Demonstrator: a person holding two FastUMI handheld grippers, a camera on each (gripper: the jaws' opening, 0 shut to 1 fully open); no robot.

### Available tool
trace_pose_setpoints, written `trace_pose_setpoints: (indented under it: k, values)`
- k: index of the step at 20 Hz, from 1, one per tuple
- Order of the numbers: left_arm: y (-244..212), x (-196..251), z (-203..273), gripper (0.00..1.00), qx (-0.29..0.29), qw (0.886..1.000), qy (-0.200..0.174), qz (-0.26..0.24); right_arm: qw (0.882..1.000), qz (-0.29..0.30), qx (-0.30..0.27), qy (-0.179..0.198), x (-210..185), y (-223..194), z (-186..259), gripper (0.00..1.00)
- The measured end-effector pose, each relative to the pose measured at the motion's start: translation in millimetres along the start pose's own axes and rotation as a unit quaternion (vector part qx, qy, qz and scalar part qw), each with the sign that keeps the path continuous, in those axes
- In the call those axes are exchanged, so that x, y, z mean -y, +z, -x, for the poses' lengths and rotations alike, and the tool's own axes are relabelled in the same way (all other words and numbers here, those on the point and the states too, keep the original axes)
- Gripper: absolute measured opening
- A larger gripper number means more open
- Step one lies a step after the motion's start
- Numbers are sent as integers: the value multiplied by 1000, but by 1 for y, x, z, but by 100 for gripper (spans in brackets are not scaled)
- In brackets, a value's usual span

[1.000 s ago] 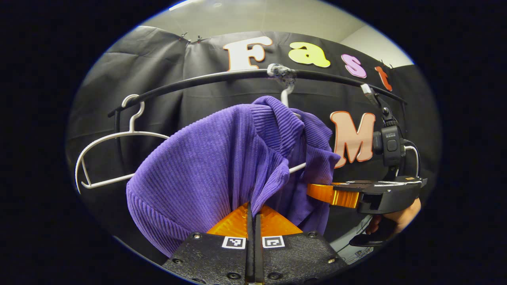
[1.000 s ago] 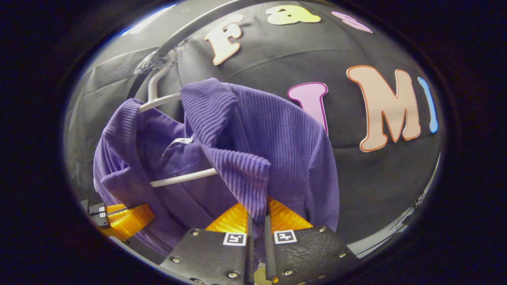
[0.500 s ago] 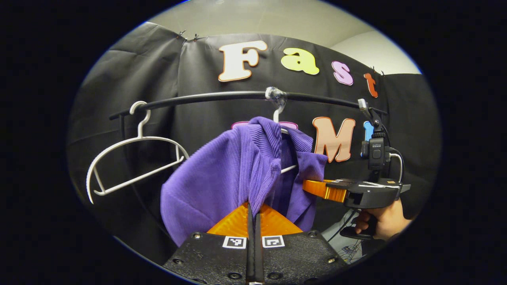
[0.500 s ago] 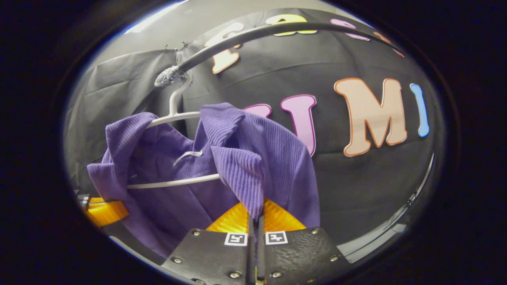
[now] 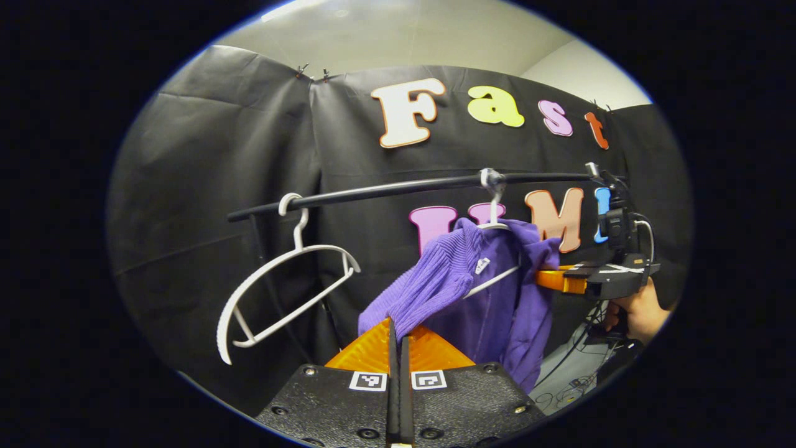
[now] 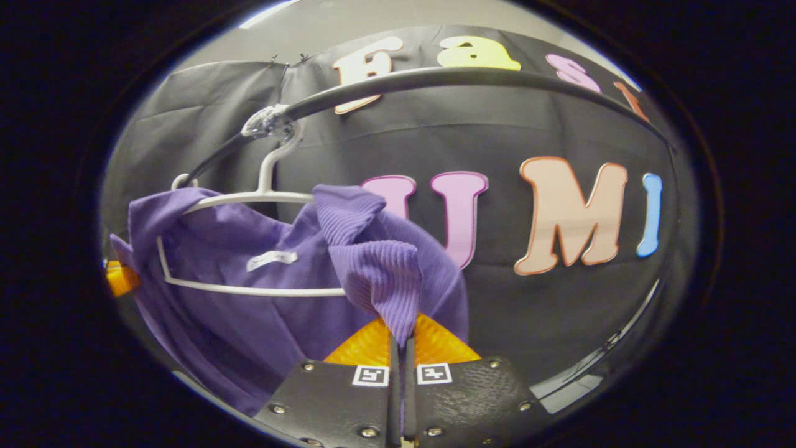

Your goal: Grasp the clothes on the hanger with both hands and then place them into the laundry hamper below.

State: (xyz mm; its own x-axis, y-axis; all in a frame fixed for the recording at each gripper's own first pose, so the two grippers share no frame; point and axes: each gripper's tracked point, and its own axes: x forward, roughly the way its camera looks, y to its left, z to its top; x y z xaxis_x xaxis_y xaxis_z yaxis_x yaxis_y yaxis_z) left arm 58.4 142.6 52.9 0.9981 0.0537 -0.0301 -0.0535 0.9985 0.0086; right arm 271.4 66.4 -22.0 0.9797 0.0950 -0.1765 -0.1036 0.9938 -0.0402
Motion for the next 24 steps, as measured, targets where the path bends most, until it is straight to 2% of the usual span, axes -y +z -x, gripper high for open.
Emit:
trace_pose_setpoints:
  k: [4,7,9,12,13,16,19,20,21,24]
  values:
    - [21,-38,-4,1,15,999,34,-23,999,32,21,-38,11,12,-9,2]
    - [35,-66,-16,1,28,998,58,-18,996,32,47,-74,25,23,-14,2]
    - [33,-65,-28,1,25,998,48,-6,994,12,62,-91,32,31,-19,0]
    - [42,-57,-44,1,44,998,32,-9,989,-4,88,-116,47,44,-23,7]
    - [46,-54,-49,0,50,998,29,-12,988,-4,93,-127,53,47,-26,2]
    - [53,-54,-56,0,65,997,31,-23,984,-11,101,-147,63,46,-34,2]
    - [51,-54,-62,1,60,998,25,-8,979,-16,115,-167,75,52,-42,2]
    - [49,-56,-67,1,60,998,25,-4,979,-22,114,-171,77,50,-47,7]
    - [47,-57,-73,0,56,998,24,-2,978,-27,114,-173,79,50,-51,2]
    - [42,-56,-86,0,48,999,22,-5,976,-31,115,-184,86,45,-58,2]
